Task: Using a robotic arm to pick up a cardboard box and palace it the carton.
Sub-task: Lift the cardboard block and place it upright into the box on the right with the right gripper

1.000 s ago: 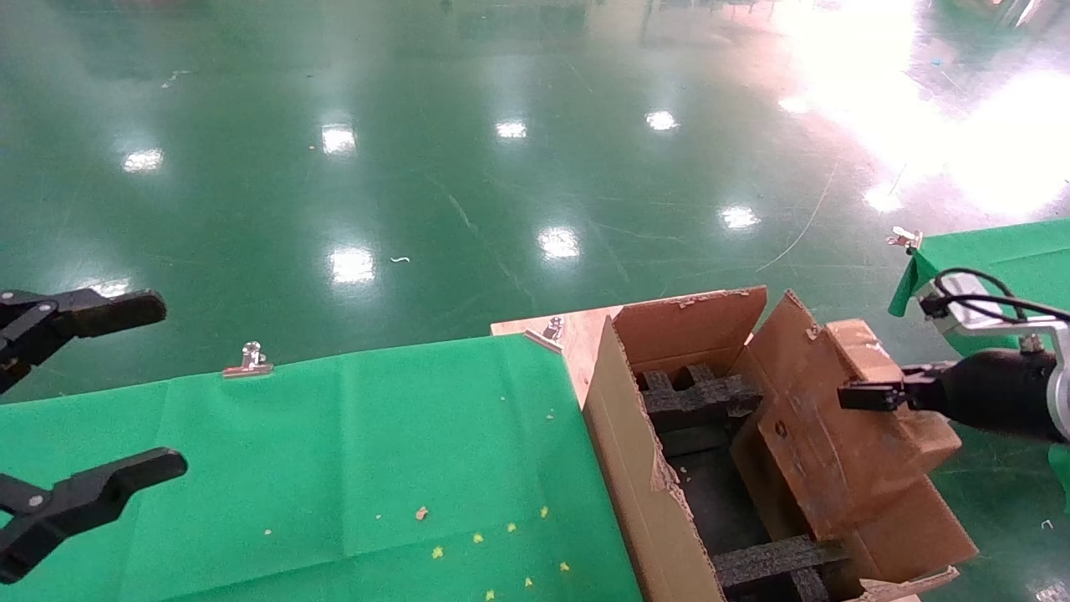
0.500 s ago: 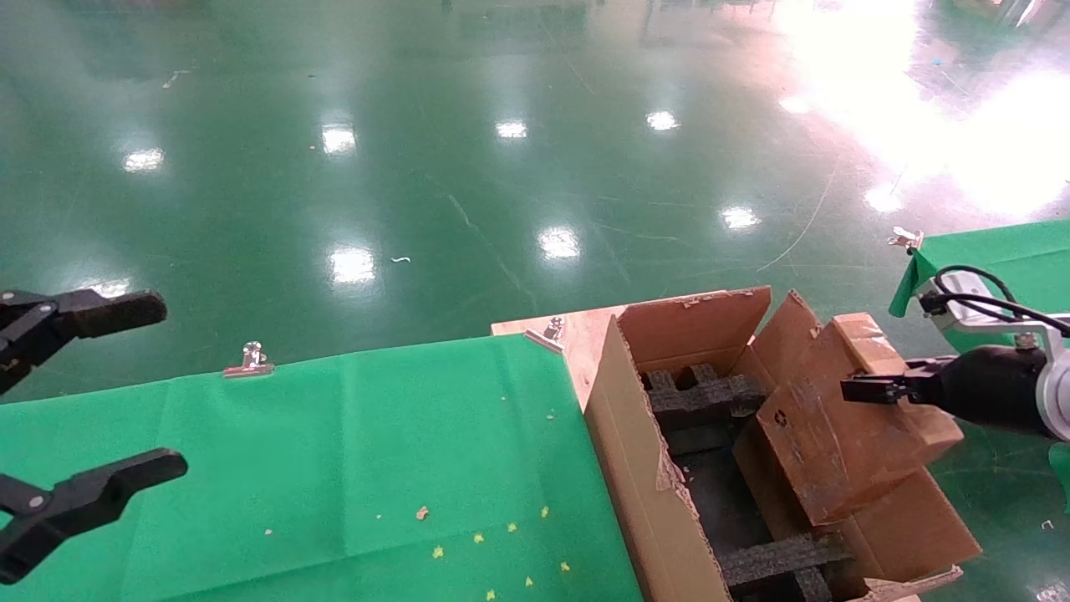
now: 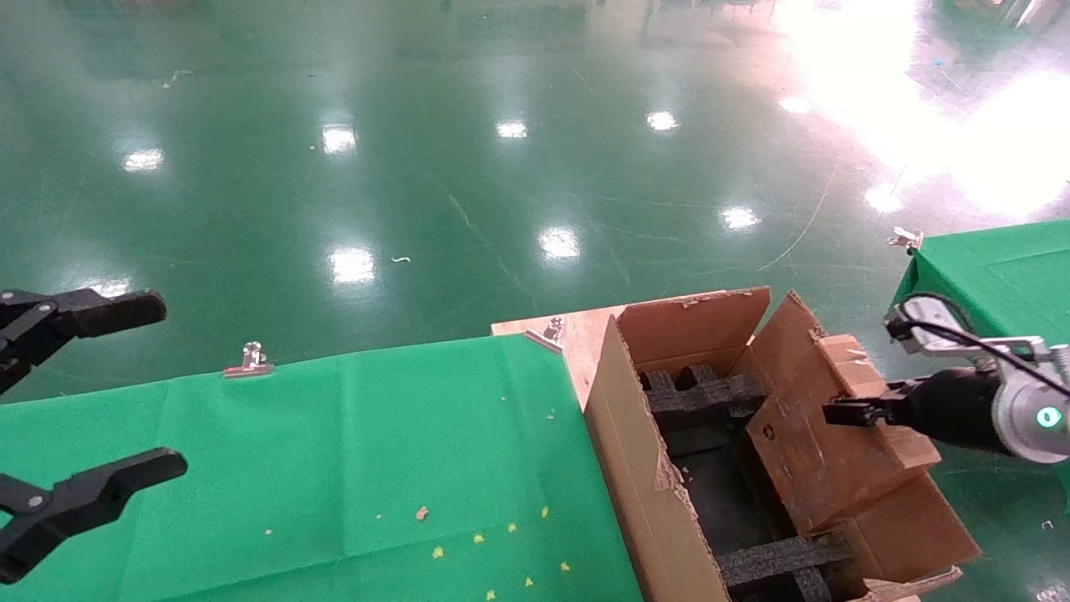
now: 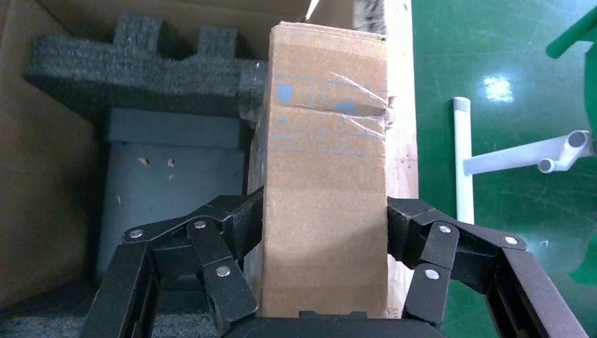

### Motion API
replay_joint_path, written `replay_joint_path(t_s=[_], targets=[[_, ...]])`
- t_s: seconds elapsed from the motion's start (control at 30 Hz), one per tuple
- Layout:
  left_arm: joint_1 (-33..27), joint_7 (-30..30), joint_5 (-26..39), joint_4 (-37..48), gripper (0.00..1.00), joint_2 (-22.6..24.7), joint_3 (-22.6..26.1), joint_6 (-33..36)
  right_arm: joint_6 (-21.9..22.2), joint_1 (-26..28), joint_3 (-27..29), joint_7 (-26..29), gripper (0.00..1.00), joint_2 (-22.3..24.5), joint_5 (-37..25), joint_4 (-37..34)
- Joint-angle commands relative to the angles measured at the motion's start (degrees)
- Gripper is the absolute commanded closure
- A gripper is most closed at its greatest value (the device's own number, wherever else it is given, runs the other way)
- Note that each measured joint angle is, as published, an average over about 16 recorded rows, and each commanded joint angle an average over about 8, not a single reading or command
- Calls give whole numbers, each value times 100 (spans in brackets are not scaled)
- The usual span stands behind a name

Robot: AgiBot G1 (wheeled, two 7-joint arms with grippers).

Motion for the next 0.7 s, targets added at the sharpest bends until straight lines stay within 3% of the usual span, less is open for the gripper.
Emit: replay_joint_path(t_s=[0.03,0.7], targets=[[0,0,0,0,0,0,0,0,72,-76,-38,85,100,-50,-53,-4],[0,0,0,0,0,0,0,0,1055,-1274,-330,1026,100,-851,-700,-466]])
